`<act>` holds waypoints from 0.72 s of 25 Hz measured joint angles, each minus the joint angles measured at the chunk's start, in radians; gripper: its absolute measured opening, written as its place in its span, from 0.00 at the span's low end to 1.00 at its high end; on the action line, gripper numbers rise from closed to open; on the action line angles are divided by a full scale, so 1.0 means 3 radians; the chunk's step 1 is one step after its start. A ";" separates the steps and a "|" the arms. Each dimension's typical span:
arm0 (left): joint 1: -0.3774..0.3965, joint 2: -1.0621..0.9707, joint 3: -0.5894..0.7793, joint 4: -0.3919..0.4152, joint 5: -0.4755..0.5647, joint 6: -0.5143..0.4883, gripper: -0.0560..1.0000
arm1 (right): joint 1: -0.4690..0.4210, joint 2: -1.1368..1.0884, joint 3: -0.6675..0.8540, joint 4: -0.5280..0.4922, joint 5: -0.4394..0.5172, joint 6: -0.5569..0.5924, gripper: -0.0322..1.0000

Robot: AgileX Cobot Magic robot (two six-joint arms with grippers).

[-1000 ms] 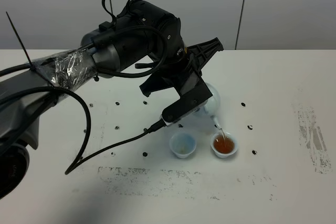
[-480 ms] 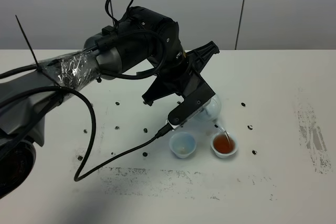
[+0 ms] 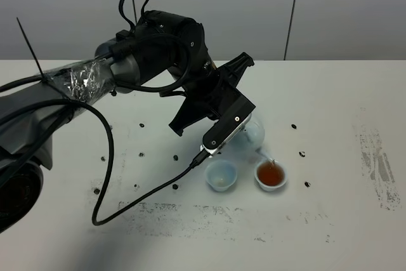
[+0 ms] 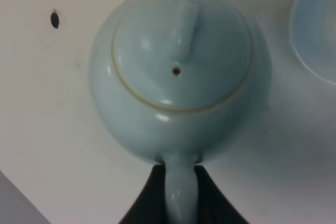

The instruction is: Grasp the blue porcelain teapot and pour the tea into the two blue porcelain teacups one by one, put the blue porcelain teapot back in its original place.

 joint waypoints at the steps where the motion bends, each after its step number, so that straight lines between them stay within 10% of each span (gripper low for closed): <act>1: 0.0009 0.0000 0.0000 -0.0037 0.0000 -0.0020 0.12 | 0.0000 0.0000 0.0000 0.0000 0.0000 0.0000 0.25; 18: 0.0187 -0.0171 0.0000 -0.0752 0.0145 -0.0872 0.12 | 0.0000 0.0000 0.0000 0.0000 0.0003 0.0000 0.25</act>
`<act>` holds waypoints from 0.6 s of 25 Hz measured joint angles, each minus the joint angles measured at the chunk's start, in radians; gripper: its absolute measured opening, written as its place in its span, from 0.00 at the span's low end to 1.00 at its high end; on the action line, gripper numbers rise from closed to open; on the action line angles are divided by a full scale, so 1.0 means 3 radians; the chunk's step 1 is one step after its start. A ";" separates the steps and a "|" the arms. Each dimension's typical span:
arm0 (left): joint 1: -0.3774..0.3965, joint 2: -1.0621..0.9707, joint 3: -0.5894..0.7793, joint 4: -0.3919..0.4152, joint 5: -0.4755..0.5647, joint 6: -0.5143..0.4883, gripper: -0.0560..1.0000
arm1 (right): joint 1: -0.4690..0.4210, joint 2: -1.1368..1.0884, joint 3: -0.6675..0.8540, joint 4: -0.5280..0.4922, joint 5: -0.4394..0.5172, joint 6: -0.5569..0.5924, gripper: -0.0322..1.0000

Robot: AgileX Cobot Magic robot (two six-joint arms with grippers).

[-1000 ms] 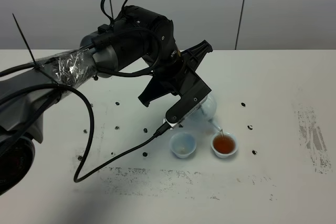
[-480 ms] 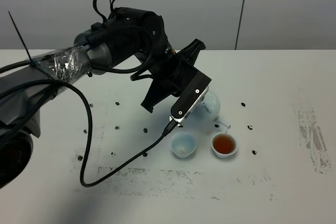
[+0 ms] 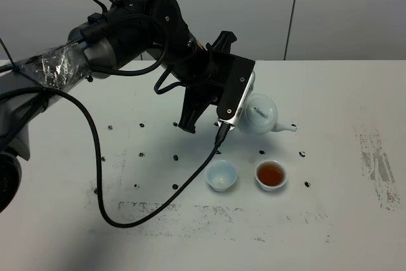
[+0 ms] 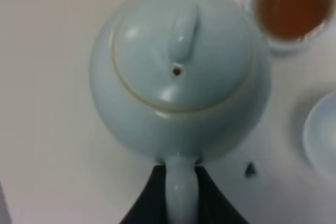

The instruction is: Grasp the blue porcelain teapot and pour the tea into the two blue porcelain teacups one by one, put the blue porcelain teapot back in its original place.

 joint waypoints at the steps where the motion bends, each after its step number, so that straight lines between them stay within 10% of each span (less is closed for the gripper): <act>1: 0.0000 -0.0034 0.0018 -0.0049 0.0059 -0.0064 0.12 | 0.0000 0.0000 0.0000 0.0000 0.0000 0.0000 0.25; 15: -0.0066 -0.1329 0.2104 -0.1280 -0.0321 -0.0163 0.12 | 0.0000 0.0000 0.0000 0.0000 0.0000 0.0000 0.25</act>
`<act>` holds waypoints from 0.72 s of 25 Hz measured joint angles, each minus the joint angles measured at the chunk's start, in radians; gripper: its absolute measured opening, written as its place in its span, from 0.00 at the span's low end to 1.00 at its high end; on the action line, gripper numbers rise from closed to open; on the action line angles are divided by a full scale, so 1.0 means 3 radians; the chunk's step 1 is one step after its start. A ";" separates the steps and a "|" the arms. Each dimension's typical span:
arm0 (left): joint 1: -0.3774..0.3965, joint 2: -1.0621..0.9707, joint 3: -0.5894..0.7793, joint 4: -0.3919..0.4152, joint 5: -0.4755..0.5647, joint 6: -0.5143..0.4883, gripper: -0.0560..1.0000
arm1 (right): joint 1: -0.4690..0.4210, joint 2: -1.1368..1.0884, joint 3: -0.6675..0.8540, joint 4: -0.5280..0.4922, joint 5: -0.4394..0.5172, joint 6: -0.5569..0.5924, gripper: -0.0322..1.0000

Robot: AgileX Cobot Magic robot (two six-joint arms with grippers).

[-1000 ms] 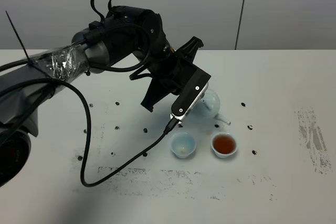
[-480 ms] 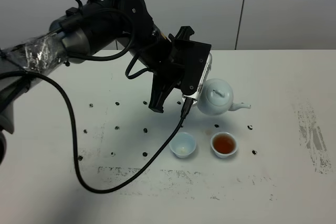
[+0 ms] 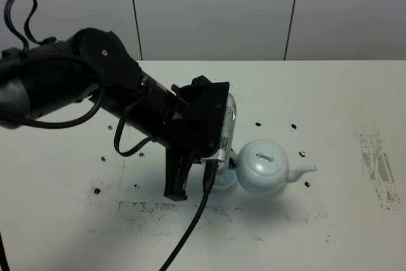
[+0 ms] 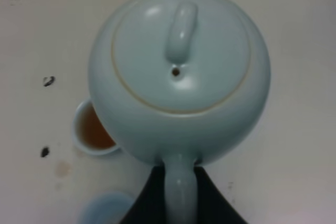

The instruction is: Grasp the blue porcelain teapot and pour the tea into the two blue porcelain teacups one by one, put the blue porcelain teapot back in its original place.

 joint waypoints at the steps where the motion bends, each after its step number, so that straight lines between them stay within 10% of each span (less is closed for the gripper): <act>1: 0.0000 -0.0003 0.0089 -0.0094 -0.0034 0.0000 0.12 | 0.0000 0.0000 0.0000 0.0000 -0.0003 0.0000 0.25; 18: 0.0000 0.0238 0.0802 -0.0984 -0.0595 0.0203 0.12 | 0.0000 0.0000 0.0000 0.0000 -0.0003 0.0000 0.25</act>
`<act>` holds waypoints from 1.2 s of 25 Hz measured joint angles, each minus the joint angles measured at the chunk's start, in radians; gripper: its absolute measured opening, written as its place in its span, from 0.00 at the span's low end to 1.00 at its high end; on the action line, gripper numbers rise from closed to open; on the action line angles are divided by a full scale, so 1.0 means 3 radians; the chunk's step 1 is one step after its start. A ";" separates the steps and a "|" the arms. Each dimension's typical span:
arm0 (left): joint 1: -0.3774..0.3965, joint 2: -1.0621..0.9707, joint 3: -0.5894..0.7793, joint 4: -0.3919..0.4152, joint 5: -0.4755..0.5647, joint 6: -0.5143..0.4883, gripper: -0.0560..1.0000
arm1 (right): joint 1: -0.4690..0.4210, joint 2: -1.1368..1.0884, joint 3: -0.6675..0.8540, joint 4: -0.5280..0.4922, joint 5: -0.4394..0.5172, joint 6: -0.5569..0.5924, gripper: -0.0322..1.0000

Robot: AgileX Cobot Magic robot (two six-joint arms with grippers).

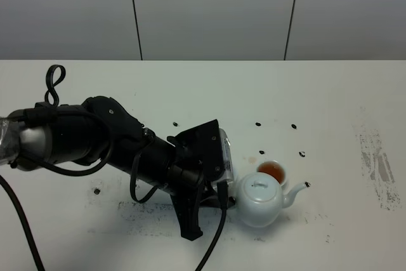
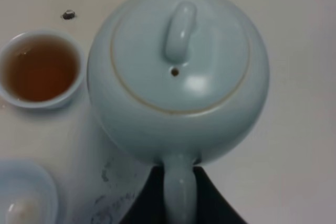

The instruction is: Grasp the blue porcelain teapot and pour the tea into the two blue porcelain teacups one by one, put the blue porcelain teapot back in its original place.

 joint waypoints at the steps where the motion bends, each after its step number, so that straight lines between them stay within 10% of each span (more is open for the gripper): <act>1: 0.0000 0.0029 0.0014 -0.0037 -0.0007 0.0064 0.12 | 0.0000 0.0000 0.0000 0.0000 0.0000 0.0000 0.25; 15: -0.0034 0.0345 0.0019 -0.0422 -0.0219 0.0827 0.12 | 0.0000 0.0000 0.0000 0.0000 0.0003 0.0000 0.25; 30: -0.0033 0.0292 0.0016 -0.0473 -0.0233 0.0924 0.12 | 0.0000 0.0000 0.0000 0.0000 -0.0001 0.0000 0.25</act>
